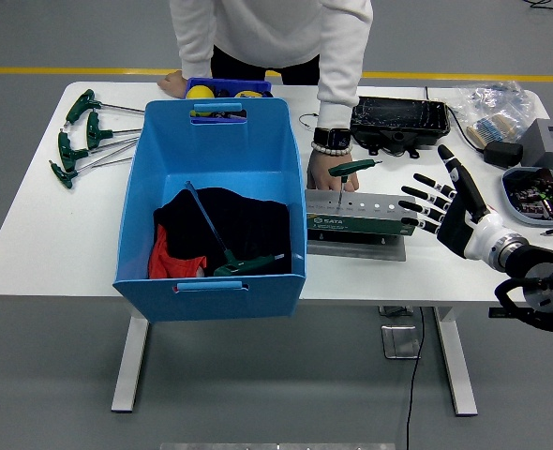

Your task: Lift tool from toolbox,place it in box,lift tool from toolbox,place it in box

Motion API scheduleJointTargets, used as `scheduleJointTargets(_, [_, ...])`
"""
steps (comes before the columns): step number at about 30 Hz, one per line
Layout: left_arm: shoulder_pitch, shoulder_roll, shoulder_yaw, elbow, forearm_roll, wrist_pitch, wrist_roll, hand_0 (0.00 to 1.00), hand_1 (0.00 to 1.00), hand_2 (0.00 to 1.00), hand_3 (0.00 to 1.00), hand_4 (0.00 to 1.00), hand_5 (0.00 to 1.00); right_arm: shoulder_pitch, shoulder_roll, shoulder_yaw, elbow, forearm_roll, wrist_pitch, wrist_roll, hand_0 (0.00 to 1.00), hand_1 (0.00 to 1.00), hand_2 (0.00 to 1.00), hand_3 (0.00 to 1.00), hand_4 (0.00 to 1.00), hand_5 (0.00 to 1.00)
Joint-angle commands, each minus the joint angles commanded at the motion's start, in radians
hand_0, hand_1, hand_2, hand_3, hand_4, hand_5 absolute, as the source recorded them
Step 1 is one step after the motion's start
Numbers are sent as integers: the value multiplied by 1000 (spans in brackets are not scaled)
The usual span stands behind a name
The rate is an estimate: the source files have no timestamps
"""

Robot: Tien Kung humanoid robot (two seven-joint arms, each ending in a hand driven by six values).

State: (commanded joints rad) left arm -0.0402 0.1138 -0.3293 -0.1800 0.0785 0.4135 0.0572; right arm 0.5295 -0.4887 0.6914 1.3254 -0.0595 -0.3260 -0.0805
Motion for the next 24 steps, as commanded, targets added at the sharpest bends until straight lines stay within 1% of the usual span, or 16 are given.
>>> scheduleJointTargets(3, [0, 1, 7, 0, -4, -1, 0, 500, 499, 507, 684, 717, 679, 2, 17, -3, -11, 1, -3, 2, 372, 491, 679, 879, 998, 841])
scheduleJointTargets(4, [0, 2, 12, 0, -9, -2, -1, 500, 498, 508, 684, 717, 680, 1, 22, -3, -13, 2, -4, 2, 367, 488, 677, 880, 998, 869])
scheduleJointTargets(10, [-2, 4, 22, 0, -24, -3, -6, 500, 498, 508, 684, 717, 680, 13, 52, -26, -30, 20, -7, 6, 367, 488, 677, 880, 998, 869])
scheduleJointTargets(11, [-2, 4, 22, 0, -25, -4, -6, 501, 500, 506, 685, 719, 682, 15, 56, -29, -34, 22, -8, 7, 369, 487, 678, 886, 998, 888])
scheduleJointTargets(17, [-4, 4, 28, 0, -37, -4, -9, 501, 500, 507, 684, 720, 682, 20, 88, -34, -51, 40, -26, 23, 366, 482, 675, 887, 998, 895])
scheduleJointTargets(24, [-4, 5, 41, 0, -50, -4, -12, 500, 497, 507, 686, 721, 681, 43, 127, -46, -76, 56, -30, 29, 363, 482, 673, 887, 998, 895])
